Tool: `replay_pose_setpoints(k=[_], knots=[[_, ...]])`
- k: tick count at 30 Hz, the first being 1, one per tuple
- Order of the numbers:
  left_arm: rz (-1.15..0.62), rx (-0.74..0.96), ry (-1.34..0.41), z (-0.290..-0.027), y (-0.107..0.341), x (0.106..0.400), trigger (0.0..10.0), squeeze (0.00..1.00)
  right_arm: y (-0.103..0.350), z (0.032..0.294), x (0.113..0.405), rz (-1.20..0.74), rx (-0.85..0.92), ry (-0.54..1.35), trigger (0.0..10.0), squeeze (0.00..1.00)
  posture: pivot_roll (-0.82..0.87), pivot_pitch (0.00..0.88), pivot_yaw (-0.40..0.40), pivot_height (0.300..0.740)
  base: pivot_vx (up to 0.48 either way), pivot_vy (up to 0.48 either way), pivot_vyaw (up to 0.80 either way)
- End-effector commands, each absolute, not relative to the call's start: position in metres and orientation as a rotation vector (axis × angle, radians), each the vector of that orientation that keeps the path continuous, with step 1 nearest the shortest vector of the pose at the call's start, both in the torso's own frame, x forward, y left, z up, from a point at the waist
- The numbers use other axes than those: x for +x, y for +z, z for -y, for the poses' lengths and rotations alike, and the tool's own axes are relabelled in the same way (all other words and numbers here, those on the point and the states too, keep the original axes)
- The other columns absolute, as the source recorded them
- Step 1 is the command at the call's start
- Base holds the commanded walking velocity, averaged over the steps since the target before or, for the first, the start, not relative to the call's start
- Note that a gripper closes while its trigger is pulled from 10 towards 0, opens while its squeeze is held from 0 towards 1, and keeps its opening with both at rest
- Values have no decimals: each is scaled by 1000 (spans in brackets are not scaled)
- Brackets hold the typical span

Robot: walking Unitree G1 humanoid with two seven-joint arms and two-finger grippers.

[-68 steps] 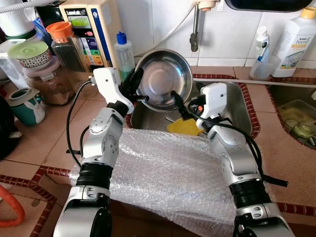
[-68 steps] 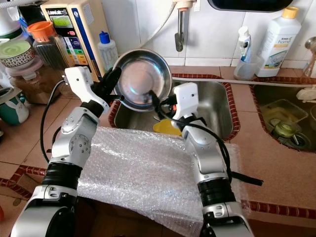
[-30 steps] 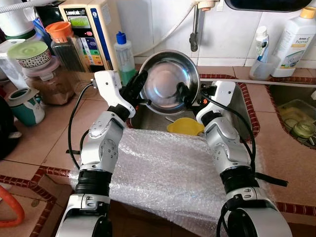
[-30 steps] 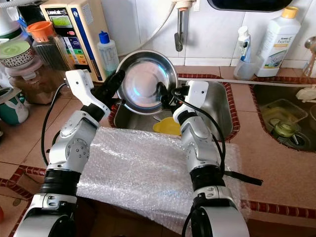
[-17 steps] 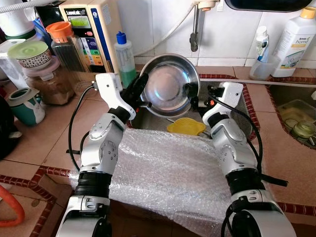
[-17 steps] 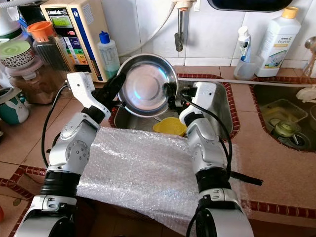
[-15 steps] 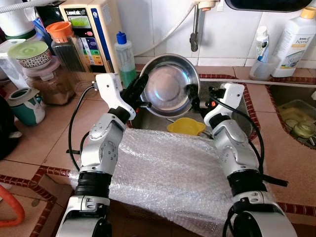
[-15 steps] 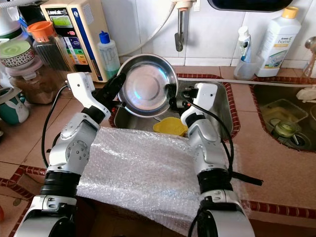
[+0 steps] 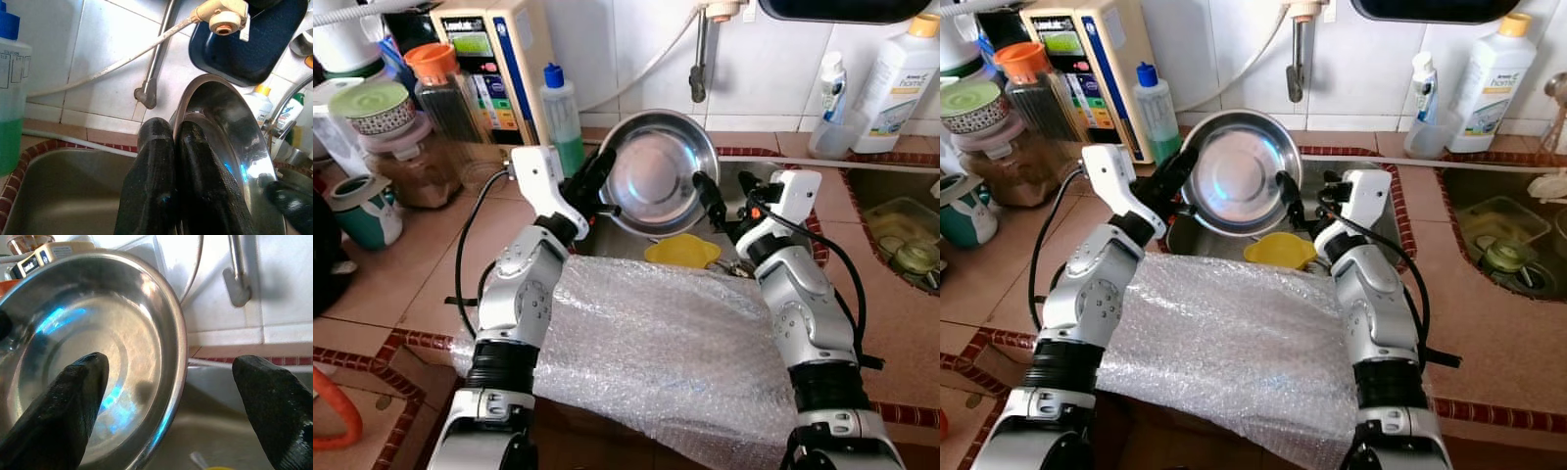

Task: Kitchen organization

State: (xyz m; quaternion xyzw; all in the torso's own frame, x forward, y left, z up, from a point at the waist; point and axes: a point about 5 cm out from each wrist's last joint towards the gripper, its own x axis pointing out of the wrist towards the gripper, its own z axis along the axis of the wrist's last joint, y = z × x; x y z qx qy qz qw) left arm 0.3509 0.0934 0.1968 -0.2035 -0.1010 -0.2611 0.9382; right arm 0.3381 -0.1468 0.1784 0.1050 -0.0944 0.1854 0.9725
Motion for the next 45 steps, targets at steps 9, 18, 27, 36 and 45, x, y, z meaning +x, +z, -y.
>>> replay_pose_setpoints(k=[9, 18, 27, 36, 45], knots=[[191, -317, -392, -112, 189, 359, 0, 0, 201, 185, 315, 281, 9, 142, 10000, 0, 29, 21, 133, 740, 0, 0, 0], [182, -305, -392, -111, 187, 362, 0, 0, 192, 202, 299, 255, -97, -23, 10000, 1000, -4, 6, 155, 740, 0, 0, 0], [187, -300, -399, -111, 188, 366, 0, 0, 189, 211, 292, 247, -197, -100, 10000, 0, -20, 0, 167, 740, 0, 0, 0], [190, -303, -396, -111, 184, 366, 0, 0, 177, 202, 274, 207, -165, -100, 0, 0, -57, 0, 155, 740, 0, 0, 0], [171, -306, -413, -105, 172, 361, 0, 0, 185, 200, 262, 208, -287, -49, 0, 0, -99, 0, 155, 740, 0, 0, 0]])
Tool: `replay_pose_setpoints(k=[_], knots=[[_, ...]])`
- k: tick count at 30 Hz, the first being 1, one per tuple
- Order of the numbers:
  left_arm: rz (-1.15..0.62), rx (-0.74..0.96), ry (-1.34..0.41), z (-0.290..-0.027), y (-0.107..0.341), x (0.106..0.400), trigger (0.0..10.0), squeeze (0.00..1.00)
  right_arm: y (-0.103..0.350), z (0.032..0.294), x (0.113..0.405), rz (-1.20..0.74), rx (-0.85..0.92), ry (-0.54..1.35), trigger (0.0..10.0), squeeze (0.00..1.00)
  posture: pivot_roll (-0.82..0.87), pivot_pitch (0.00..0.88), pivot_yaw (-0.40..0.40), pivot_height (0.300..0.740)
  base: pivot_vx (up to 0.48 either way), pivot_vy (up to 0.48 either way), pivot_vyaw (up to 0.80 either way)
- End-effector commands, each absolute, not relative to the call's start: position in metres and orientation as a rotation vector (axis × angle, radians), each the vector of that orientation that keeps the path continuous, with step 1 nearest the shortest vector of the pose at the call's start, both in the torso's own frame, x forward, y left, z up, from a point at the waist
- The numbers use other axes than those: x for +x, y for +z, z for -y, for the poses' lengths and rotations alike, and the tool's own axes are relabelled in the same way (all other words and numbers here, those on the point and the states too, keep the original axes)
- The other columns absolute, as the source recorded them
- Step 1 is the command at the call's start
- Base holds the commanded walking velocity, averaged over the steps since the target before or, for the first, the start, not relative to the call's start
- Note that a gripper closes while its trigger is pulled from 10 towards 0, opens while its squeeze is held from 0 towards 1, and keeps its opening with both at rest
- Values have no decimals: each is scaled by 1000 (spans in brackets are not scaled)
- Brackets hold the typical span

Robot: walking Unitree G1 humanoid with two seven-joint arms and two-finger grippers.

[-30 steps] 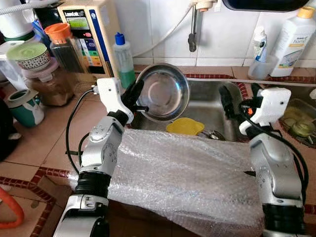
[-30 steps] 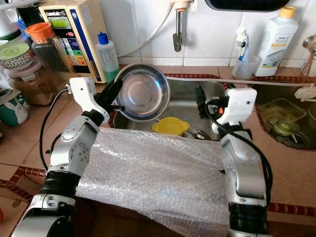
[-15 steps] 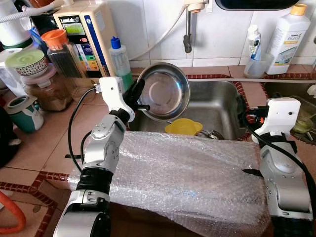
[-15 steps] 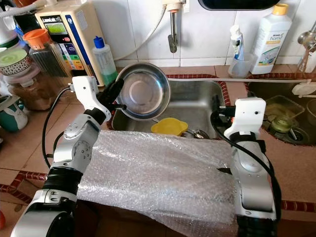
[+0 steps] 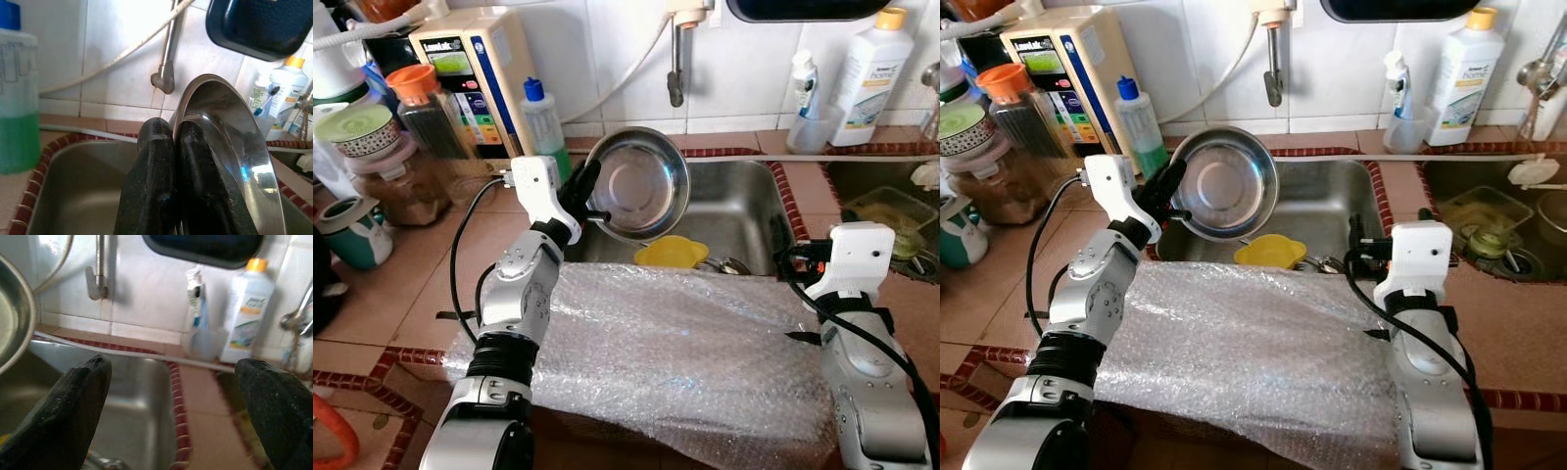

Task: Kitchen organization

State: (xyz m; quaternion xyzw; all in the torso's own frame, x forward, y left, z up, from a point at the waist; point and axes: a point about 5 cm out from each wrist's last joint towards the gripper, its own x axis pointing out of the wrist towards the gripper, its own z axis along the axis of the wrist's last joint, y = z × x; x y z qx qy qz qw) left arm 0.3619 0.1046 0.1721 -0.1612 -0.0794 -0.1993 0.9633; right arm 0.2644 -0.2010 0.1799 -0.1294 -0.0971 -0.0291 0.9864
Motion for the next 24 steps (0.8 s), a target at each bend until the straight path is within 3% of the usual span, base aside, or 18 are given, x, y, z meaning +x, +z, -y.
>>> replay_pose_setpoints(k=[1, 4, 5, 6, 7, 14, 24], knots=[[171, -307, -415, -105, 172, 361, 0, 0, 187, 202, 260, 208, -307, -47, 0, 0, -99, 0, 155, 740, 0, 0, 0], [177, -299, -443, -98, 172, 359, 0, 0, 185, 209, 258, 181, -370, -42, 0, 0, -104, 0, 151, 740, 0, 0, 0], [180, -295, -448, -96, 171, 359, 0, 0, 183, 209, 258, 169, -390, -35, 8431, 0, -106, 0, 149, 740, 0, 0, 0], [180, -293, -450, -95, 171, 359, 0, 0, 183, 208, 258, 164, -402, -32, 8431, 0, -105, 0, 147, 740, 0, 0, 0], [181, -296, -455, -93, 171, 358, 0, 0, 181, 205, 259, 155, -405, -24, 10000, 0, -103, 0, 145, 740, 0, 0, 0], [202, -304, -415, -98, 171, 356, 0, 0, 184, 186, 274, 222, -311, -83, 10000, 0, -67, 0, 113, 740, 0, 0, 0], [217, -303, -358, -108, 163, 344, 0, 0, 198, 186, 290, 275, -289, -146, 10000, 0, -65, 0, 90, 740, 0, 0, 0]])
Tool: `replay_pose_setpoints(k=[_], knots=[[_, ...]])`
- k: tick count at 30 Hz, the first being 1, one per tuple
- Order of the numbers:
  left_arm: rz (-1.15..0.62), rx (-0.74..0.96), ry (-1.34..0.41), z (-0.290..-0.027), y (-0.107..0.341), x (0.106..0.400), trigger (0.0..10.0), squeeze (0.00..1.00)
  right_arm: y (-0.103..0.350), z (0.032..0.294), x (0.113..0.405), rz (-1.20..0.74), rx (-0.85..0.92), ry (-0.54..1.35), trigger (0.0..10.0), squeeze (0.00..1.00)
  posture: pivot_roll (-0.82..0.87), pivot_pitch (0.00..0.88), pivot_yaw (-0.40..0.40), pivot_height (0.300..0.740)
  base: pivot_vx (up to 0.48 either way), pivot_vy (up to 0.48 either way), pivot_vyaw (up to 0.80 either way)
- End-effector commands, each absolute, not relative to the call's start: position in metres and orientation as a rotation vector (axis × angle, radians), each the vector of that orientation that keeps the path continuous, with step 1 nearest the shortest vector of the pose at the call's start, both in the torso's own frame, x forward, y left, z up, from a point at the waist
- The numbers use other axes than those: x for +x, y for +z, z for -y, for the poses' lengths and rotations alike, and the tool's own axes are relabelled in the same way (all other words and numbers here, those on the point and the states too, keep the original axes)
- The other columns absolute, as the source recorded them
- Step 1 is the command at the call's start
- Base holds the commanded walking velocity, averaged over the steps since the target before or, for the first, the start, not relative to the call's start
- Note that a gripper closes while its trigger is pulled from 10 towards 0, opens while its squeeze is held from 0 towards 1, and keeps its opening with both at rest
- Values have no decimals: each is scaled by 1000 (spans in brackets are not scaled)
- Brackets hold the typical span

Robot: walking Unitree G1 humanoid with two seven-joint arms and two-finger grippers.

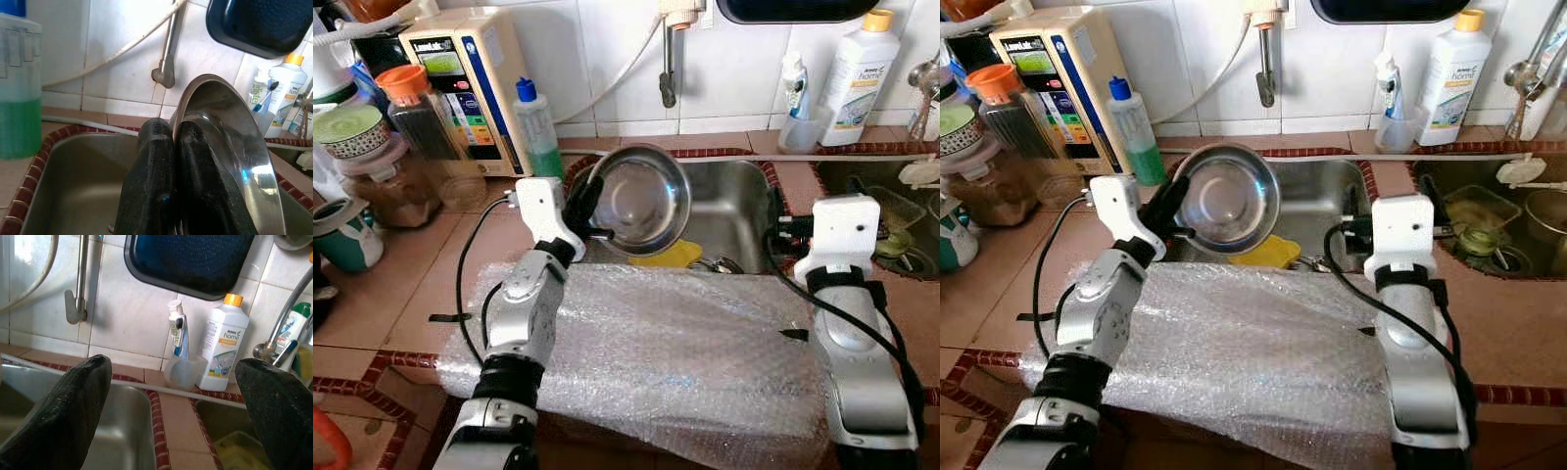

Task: Kitchen organization

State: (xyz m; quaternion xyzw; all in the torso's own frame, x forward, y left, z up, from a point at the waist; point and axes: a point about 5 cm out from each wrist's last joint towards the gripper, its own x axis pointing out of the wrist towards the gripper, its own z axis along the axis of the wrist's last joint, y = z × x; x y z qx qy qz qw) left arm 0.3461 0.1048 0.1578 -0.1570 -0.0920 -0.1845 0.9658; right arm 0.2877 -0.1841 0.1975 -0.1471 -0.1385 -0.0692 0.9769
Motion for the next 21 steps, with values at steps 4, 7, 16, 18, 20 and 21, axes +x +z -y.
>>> replay_pose_setpoints(k=[4, 7, 16, 18, 20, 21], knots=[[269, -336, -358, -106, 167, 335, 0, 0, 199, 183, 292, 279, -281, -102, 10000, 0, -58, 0, 74, 740, 0, 0, 0], [298, -349, -350, -105, 171, 327, 0, 0, 199, 180, 292, 285, -273, -80, 10000, 0, -48, 0, 64, 740, 0, 0, 0], [292, -340, -347, -104, 168, 318, 0, 0, 190, 166, 294, 262, -238, -35, 8510, 0, -24, 0, 57, 740, 0, 0, 0], [294, -338, -351, -103, 169, 318, 0, 0, 190, 166, 294, 262, -231, -31, 0, 0, -21, 0, 54, 740, 0, 0, 0], [298, -336, -355, -103, 171, 318, 0, 0, 190, 165, 295, 264, -225, -25, 0, 0, -21, 0, 52, 740, 0, 0, 0], [299, -336, -356, -103, 172, 318, 0, 0, 190, 164, 295, 265, -224, -23, 0, 0, -21, 0, 52, 740, 0, 0, 0]])
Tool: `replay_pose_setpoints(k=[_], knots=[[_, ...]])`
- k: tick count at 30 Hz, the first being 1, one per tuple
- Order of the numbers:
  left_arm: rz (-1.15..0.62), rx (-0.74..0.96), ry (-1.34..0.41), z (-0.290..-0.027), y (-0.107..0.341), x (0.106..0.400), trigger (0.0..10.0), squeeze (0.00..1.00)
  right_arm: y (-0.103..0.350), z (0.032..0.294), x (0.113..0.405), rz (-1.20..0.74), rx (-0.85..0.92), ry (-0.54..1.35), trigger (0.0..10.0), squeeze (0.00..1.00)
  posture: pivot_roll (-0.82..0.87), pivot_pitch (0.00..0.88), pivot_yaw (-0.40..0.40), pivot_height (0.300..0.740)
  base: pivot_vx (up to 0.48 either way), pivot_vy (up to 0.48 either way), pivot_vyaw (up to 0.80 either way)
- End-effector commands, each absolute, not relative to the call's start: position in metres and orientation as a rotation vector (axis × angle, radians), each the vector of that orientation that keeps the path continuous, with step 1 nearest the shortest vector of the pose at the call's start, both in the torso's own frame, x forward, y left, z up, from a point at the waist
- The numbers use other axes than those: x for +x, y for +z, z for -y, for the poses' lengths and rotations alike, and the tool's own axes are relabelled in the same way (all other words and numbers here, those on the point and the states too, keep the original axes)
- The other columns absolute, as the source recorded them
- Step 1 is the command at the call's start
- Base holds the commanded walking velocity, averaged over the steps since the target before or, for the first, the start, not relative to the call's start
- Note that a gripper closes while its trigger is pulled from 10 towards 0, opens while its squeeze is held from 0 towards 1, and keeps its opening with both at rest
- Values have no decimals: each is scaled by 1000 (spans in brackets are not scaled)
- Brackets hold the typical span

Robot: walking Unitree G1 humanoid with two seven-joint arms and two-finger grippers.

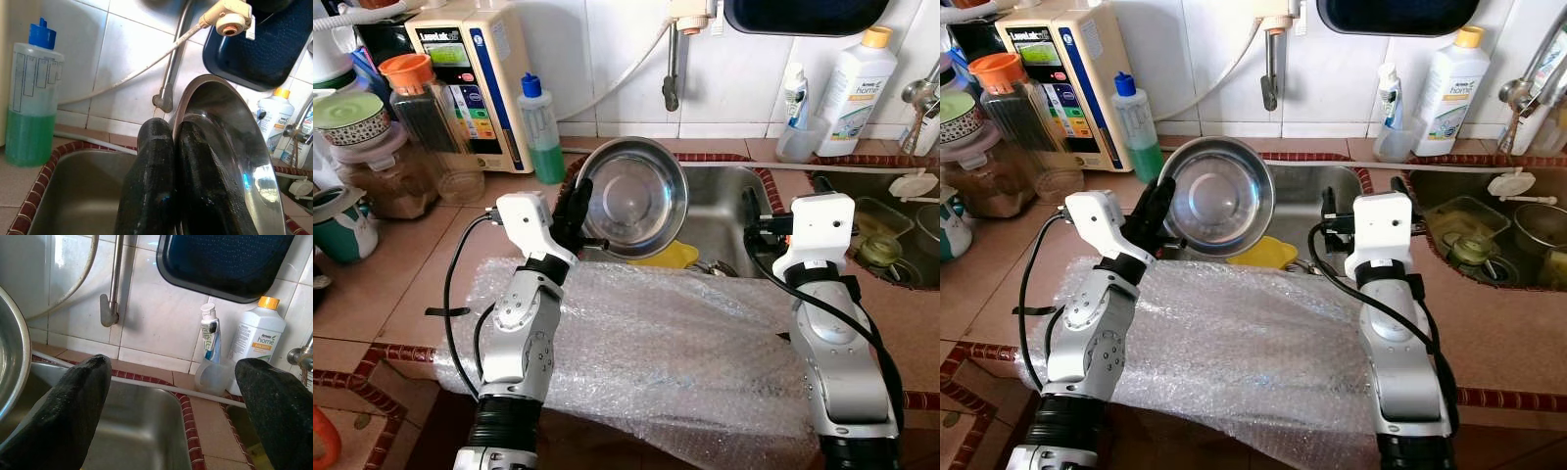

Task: Kitchen organization

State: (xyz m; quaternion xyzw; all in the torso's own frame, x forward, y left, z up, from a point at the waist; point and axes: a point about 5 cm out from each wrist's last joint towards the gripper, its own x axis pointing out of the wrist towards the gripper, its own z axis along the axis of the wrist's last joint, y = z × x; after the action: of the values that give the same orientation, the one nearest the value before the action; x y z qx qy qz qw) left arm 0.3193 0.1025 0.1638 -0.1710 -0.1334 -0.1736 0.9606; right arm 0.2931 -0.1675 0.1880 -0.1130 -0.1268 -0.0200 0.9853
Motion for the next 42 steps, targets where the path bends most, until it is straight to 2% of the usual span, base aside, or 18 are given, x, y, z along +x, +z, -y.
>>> replay_pose_setpoints(k=[1, 10, 11, 12, 13, 19, 20, 37, 38, 39, 42], knots=[[298, -336, -356, -103, 173, 318, 0, 0, 190, 164, 295, 266, -226, -21, 0, 0, -21, 0, 52, 740, 0, 0, 0], [293, -340, -349, -102, 173, 319, 0, 0, 193, 167, 298, 271, -238, -10, 0, 0, -28, 0, 44, 740, 0, 0, 0], [291, -340, -350, -102, 173, 319, 0, 0, 192, 168, 298, 261, -239, -15, 314, 0, -29, 0, 46, 740, 0, 0, 0], [291, -340, -351, -102, 173, 319, 0, 0, 190, 168, 299, 249, -238, -22, 7608, 0, -31, 0, 48, 740, 0, 0, 0], [289, -340, -352, -101, 173, 319, 0, 0, 187, 169, 299, 233, -232, -29, 10000, 0, -31, 0, 48, 740, 0, 0, 0], [286, -336, -358, -101, 174, 320, 0, 0, 185, 170, 298, 221, -221, -40, 10000, 0, -36, 0, 58, 740, 0, 0, 0], [284, -335, -361, -101, 173, 320, 0, 0, 184, 170, 298, 222, -195, -40, 10000, 1000, -37, 0, 63, 740, 0, 0, 0], [276, -323, -368, -103, 174, 322, 0, 0, 183, 171, 300, 222, -174, -51, 10000, 1000, -30, 0, 77, 740, 0, 0, 0], [275, -322, -369, -103, 174, 323, 0, 0, 183, 171, 300, 223, -187, -59, 10000, 867, -31, 0, 80, 740, 0, 0, 0], [273, -321, -371, -103, 174, 323, 0, 0, 183, 173, 300, 223, -202, -77, 10000, 0, -31, 0, 82, 740, 0, 0, 0], [271, -320, -375, -103, 174, 323, 0, 0, 183, 177, 300, 224, -202, -105, 10000, 0, -31, 0, 86, 740, 0, 0, 0]])
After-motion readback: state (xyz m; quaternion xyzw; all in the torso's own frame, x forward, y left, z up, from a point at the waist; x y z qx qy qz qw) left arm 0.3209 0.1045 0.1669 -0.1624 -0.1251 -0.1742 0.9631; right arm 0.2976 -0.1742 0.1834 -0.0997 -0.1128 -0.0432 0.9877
